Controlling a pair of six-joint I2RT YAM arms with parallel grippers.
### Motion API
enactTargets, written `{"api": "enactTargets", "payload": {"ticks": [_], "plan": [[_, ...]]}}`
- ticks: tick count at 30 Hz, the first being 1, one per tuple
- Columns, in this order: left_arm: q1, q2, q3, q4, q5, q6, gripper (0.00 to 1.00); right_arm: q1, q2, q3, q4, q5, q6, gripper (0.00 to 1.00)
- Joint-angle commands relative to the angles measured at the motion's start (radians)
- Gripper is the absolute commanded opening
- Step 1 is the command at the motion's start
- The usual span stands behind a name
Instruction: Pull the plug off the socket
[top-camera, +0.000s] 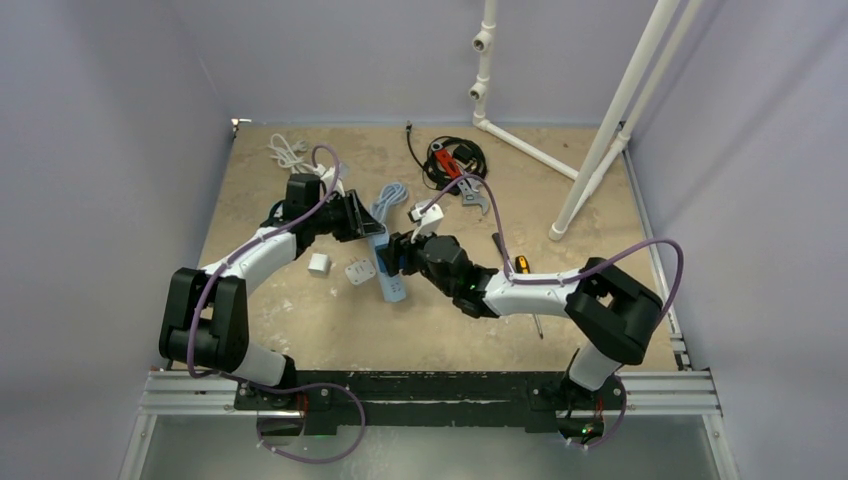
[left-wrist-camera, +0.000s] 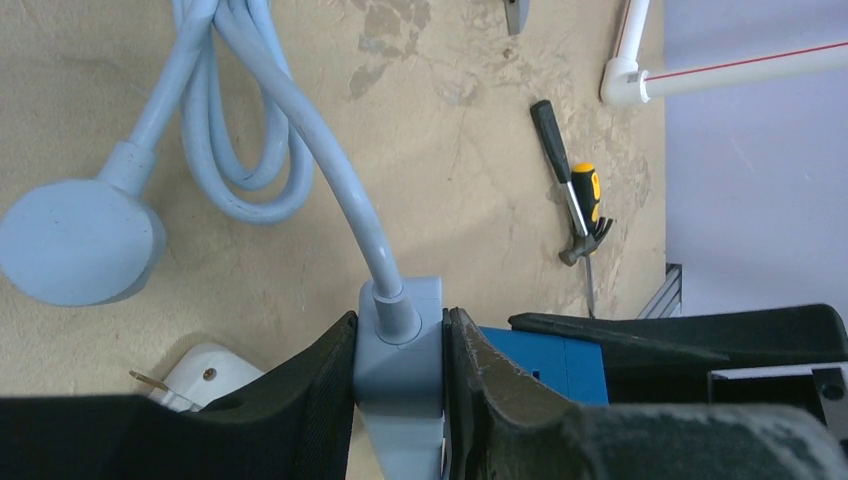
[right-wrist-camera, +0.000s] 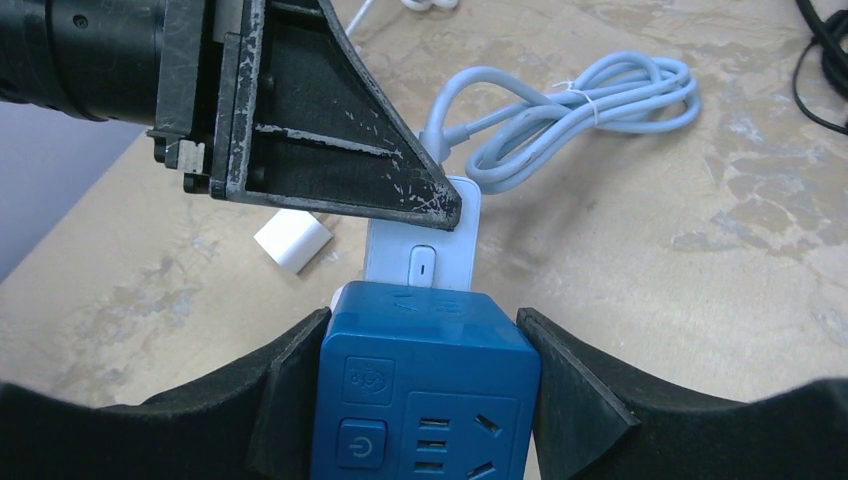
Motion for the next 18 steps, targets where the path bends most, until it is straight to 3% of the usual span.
{"api": "enactTargets", "payload": {"ticks": [1,5,11,18], "plan": [[0.009,-0.014,0.045,-0.016,-0.066,0.043,0.0,0.069,-0.014,0.074,0.0,0.225,-0.044,0.0],[0.012,-0.013,0.048,-0.025,-0.075,0.046,0.0,0.085,0.0,0.089,-0.017,0.273,-0.039,0.0],[0.01,-0.013,0.05,-0.023,-0.067,0.055,0.0,0.072,-0.02,0.07,0.0,0.181,-0.035,0.0],[0.008,-0.021,0.05,-0.011,-0.047,0.065,0.0,-0.09,-0.063,0.01,0.065,-0.114,-0.008,0.0]]}}
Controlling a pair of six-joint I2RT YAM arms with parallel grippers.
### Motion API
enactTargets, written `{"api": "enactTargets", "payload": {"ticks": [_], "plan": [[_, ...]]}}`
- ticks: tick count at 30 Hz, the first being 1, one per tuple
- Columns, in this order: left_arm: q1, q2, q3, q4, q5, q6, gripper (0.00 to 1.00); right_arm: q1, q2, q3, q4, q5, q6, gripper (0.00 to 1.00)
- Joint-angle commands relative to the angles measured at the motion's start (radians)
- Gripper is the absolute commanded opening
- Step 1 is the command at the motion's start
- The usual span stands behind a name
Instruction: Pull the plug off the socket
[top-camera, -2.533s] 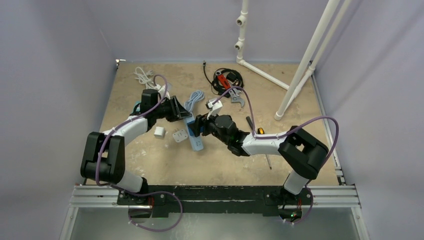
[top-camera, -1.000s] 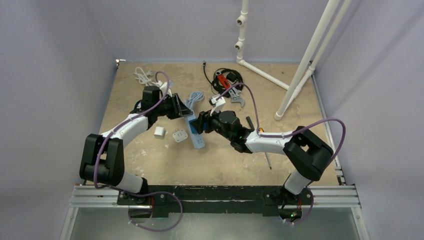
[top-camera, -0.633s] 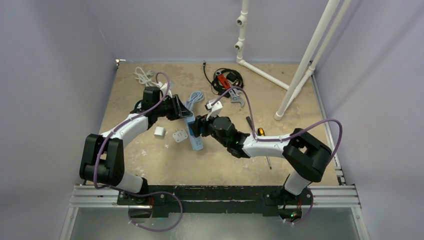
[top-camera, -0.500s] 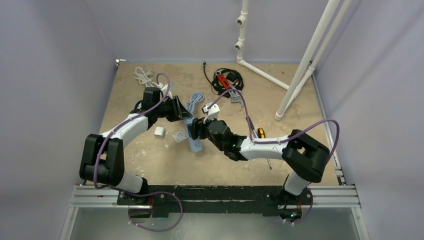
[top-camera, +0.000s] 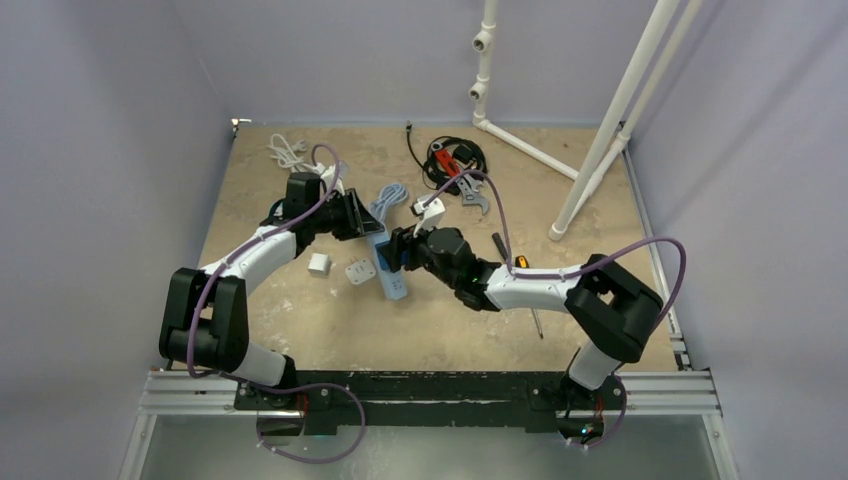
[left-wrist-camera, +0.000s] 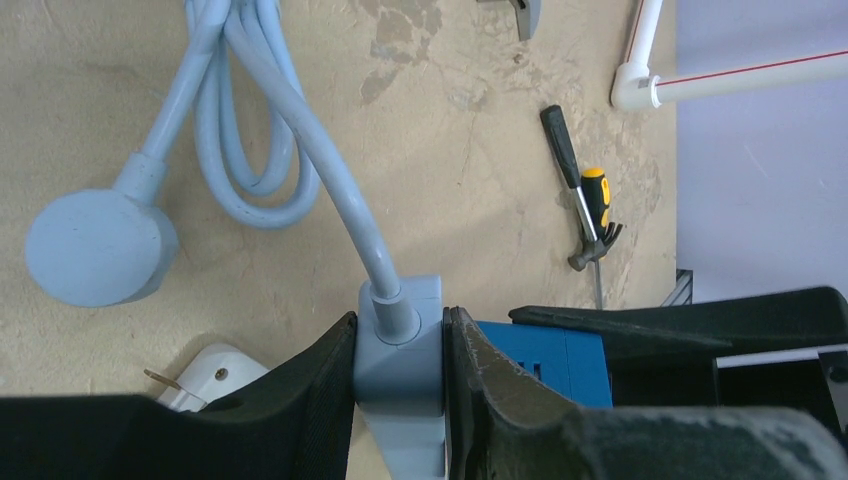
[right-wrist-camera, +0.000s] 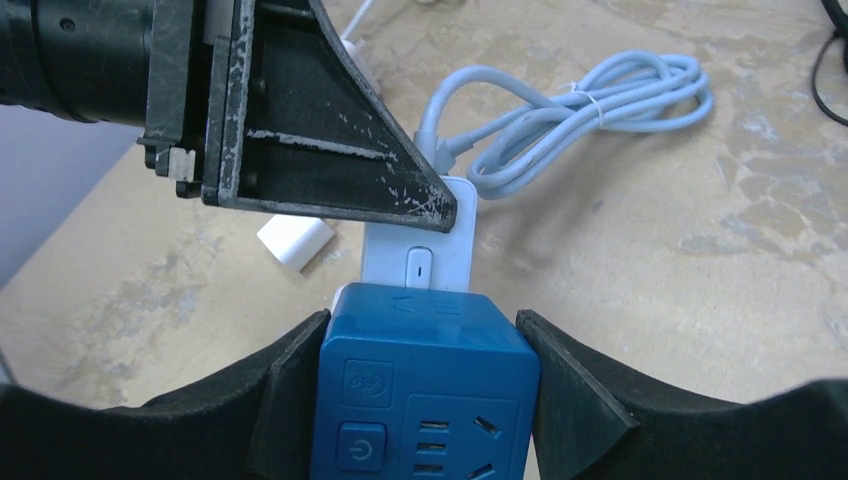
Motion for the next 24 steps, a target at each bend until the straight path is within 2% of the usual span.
{"api": "enactTargets", "payload": {"ticks": [1,4,8,14,17,19,24], "plan": [[0.006,-0.022,0.043,0.031,-0.035,0.042,0.0,-0.094,-0.072,-0.016,0.113,-0.129,-0.011,0.0],[0.002,-0.019,0.042,0.034,-0.034,0.042,0.0,-0.094,-0.067,-0.012,0.108,-0.135,-0.014,0.0],[-0.002,-0.018,0.044,0.028,-0.044,0.046,0.0,-0.071,-0.062,0.002,0.101,-0.03,-0.038,0.0],[-0.015,-0.018,0.059,-0.017,-0.104,0.075,0.0,0.064,-0.021,0.067,0.027,0.204,-0.064,0.0],[-0.018,-0.018,0.064,-0.025,-0.117,0.085,0.0,0.093,0.007,0.094,-0.001,0.265,-0.068,0.0],[-0.021,-0.019,0.068,-0.032,-0.122,0.091,0.0,0.095,0.01,0.099,-0.015,0.259,-0.056,0.0],[-0.026,-0.021,0.072,-0.036,-0.119,0.103,0.0,0.047,-0.044,0.056,0.04,0.111,-0.053,0.0]]}}
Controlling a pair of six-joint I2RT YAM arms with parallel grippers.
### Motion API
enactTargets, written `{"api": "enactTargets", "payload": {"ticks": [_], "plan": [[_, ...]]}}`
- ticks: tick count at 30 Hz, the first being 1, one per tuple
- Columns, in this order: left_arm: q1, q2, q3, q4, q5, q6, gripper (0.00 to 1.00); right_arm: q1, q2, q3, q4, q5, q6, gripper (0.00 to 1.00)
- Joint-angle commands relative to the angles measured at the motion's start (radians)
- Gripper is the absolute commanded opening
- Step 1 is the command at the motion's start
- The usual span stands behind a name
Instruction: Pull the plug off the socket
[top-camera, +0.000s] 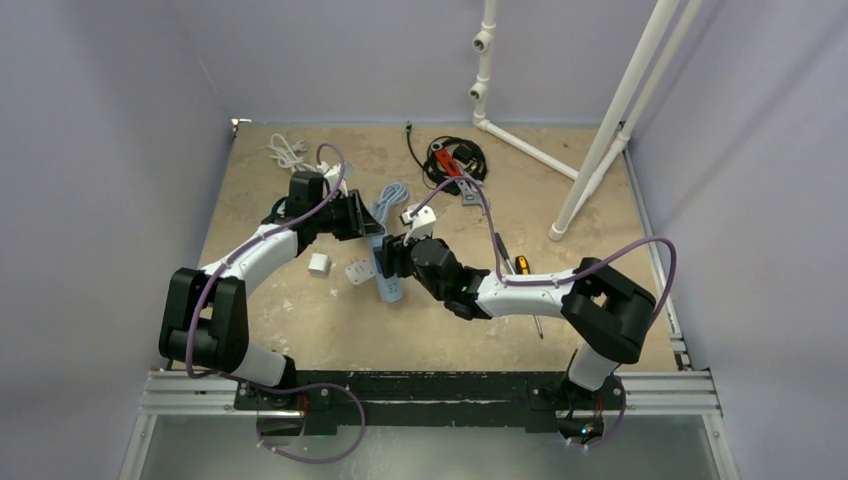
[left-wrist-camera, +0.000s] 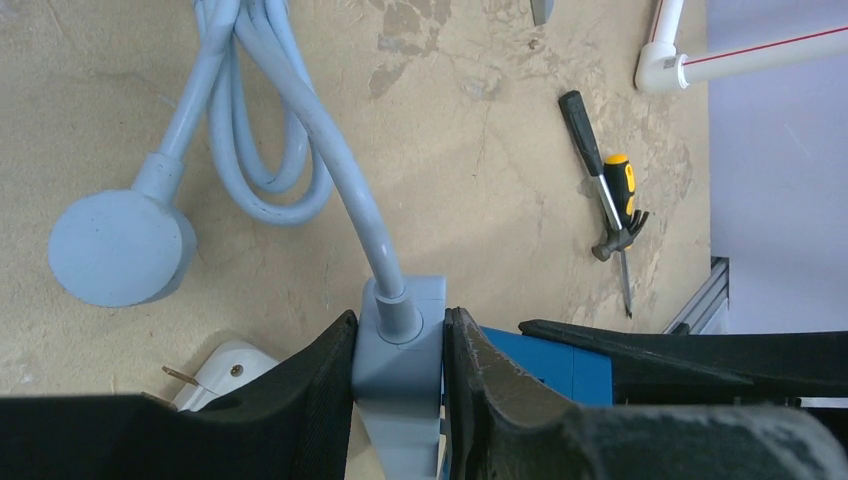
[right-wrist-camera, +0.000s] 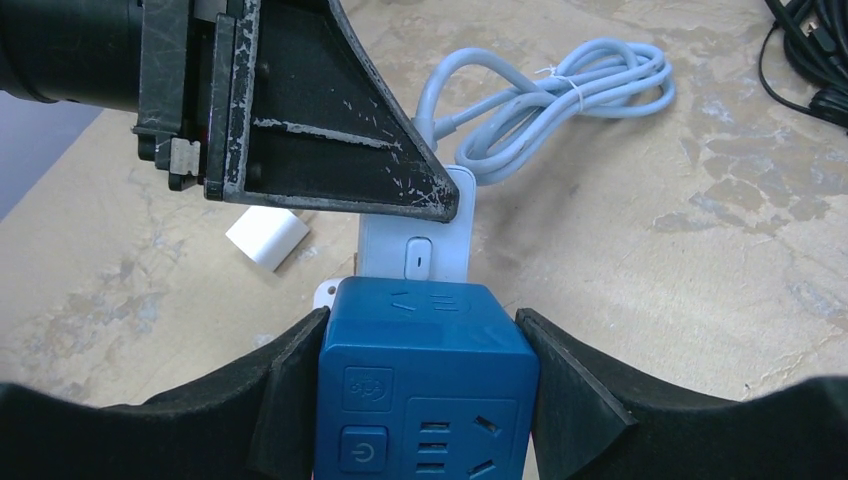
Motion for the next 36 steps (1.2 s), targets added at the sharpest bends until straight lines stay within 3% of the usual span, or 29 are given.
{"api": "enactTargets", "payload": {"ticks": [1,6,11,15,22,25,31,36], "plan": [[-0.007,-0.021,0.047,0.008,-0.076,0.043,0.0,-0.054,-0.073,0.011,0.1,-0.092,-0.036,0.0],[-0.02,-0.021,0.055,0.005,-0.07,0.061,0.0,-0.175,-0.106,-0.031,0.147,-0.335,-0.015,0.0],[-0.028,-0.021,0.06,0.003,-0.063,0.076,0.0,-0.191,-0.089,-0.022,0.146,-0.404,-0.012,0.0],[-0.028,-0.019,0.064,-0.007,-0.083,0.076,0.0,-0.176,-0.088,-0.014,0.137,-0.288,-0.037,0.0],[-0.028,-0.001,0.072,-0.029,-0.122,0.075,0.0,-0.011,-0.051,0.048,0.065,0.011,-0.063,0.0],[-0.028,-0.002,0.072,-0.03,-0.126,0.077,0.0,0.013,-0.016,0.071,0.043,0.054,-0.055,0.0],[-0.028,-0.005,0.072,-0.022,-0.102,0.085,0.0,-0.023,-0.061,0.037,0.074,-0.079,-0.046,0.0],[-0.04,-0.014,0.075,-0.017,-0.081,0.111,0.0,-0.172,-0.121,-0.025,0.133,-0.314,-0.016,0.0]]}}
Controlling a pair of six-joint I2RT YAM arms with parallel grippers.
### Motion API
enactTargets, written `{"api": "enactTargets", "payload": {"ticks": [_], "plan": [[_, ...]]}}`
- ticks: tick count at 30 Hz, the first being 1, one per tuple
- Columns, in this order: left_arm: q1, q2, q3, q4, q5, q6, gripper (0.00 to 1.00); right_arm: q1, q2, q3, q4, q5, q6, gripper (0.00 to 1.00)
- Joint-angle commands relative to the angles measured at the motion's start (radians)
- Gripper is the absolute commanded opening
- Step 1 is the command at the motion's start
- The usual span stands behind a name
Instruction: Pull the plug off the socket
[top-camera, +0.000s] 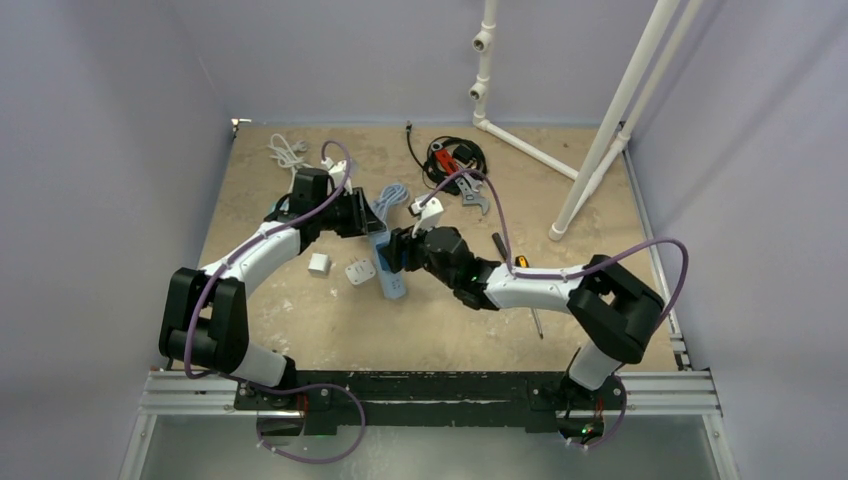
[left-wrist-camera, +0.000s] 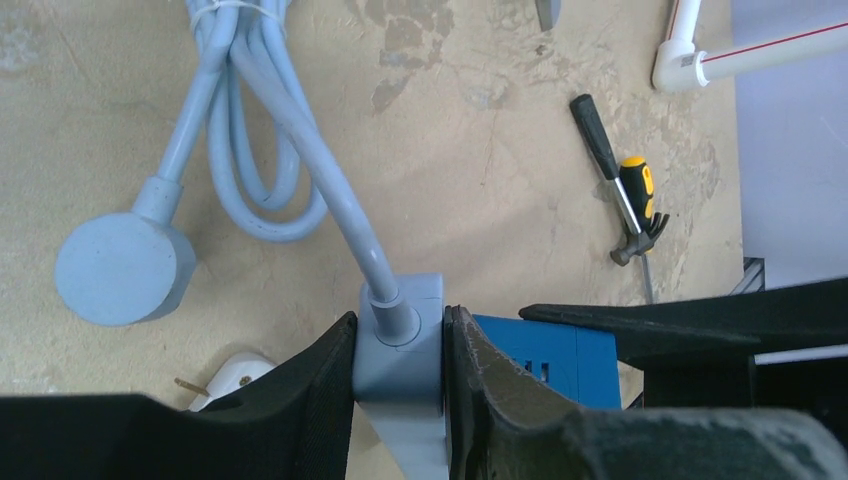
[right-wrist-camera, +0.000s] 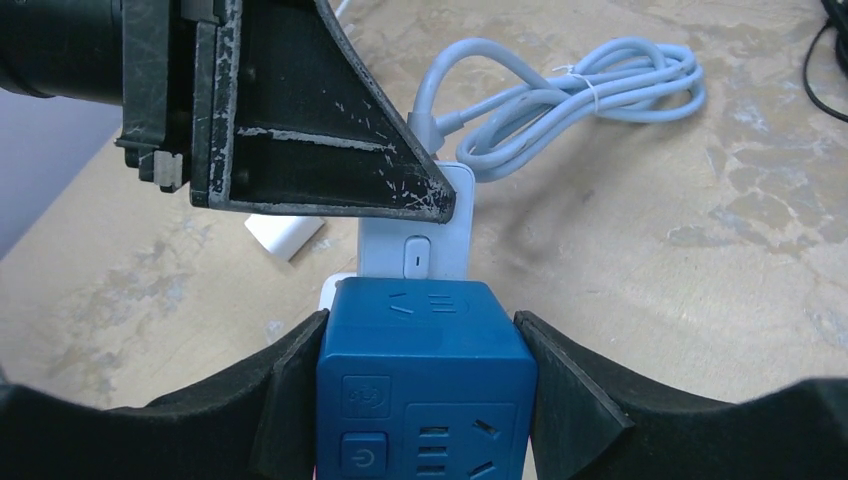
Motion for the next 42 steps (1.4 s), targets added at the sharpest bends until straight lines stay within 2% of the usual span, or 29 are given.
{"api": "enactTargets", "payload": {"ticks": [1,10,17,22,28,34,37,42], "plan": [[-0.02,-0.017,0.043,0.026,-0.033,0.068,0.0,-0.106,-0.106,-0.019,0.146,-0.185,-0.016,0.0],[-0.046,-0.023,0.056,0.014,-0.007,0.114,0.0,-0.131,-0.069,-0.011,0.153,-0.274,-0.007,0.0],[-0.094,-0.033,0.095,-0.059,-0.009,0.216,0.0,-0.179,-0.071,-0.02,0.166,-0.353,0.0,0.0],[-0.097,-0.032,0.099,-0.066,-0.016,0.217,0.0,-0.193,-0.07,-0.023,0.167,-0.358,0.0,0.0],[-0.065,-0.004,0.09,-0.06,-0.051,0.162,0.0,-0.17,-0.088,-0.041,0.18,-0.251,-0.016,0.0],[-0.003,0.031,0.086,-0.06,-0.076,0.113,0.0,-0.009,-0.068,-0.015,0.165,0.007,-0.024,0.0],[-0.001,0.024,0.088,-0.069,-0.108,0.12,0.0,0.035,-0.059,0.002,0.147,0.081,-0.024,0.0],[0.0,0.024,0.089,-0.074,-0.119,0.131,0.0,0.027,-0.077,-0.006,0.13,0.041,-0.01,0.0]]}}
